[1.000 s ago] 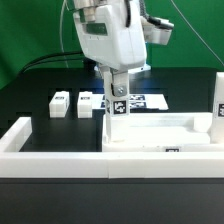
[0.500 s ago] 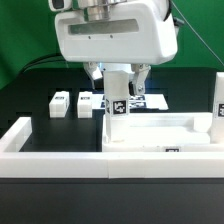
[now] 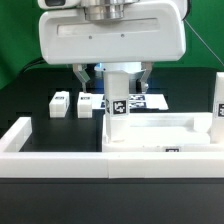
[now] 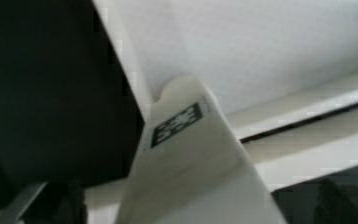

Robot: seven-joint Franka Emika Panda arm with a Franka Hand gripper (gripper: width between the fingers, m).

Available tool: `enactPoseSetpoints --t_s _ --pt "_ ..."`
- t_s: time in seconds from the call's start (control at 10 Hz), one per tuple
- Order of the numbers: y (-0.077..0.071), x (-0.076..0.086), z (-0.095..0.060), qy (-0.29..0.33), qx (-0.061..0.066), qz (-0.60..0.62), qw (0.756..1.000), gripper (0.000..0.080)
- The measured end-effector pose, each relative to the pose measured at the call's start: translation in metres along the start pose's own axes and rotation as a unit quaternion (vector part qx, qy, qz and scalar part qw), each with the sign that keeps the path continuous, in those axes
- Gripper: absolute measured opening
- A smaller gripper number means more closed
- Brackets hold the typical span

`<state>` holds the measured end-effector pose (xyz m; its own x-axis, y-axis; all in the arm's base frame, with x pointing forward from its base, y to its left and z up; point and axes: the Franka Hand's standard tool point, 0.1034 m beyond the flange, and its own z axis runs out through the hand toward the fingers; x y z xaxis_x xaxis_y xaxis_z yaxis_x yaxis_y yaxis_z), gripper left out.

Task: Assemble desk

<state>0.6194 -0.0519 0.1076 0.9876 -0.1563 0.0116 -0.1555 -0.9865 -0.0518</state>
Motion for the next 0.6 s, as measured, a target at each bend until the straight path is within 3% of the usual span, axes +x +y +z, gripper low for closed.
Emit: enactPoseSetpoints --t_s 0.2,0.5,0.6 --pt "-0.0078 0.0015 -0.0007 0.005 -0.009 -0.071 0.997 0.0648" --pt "-0.0078 0.0014 0.001 0.004 -0.01 -0.164 0.986 0.0648" --pt "-0.0083 0.0014 0.001 0.004 -0.01 -0.161 0.987 0.0538"
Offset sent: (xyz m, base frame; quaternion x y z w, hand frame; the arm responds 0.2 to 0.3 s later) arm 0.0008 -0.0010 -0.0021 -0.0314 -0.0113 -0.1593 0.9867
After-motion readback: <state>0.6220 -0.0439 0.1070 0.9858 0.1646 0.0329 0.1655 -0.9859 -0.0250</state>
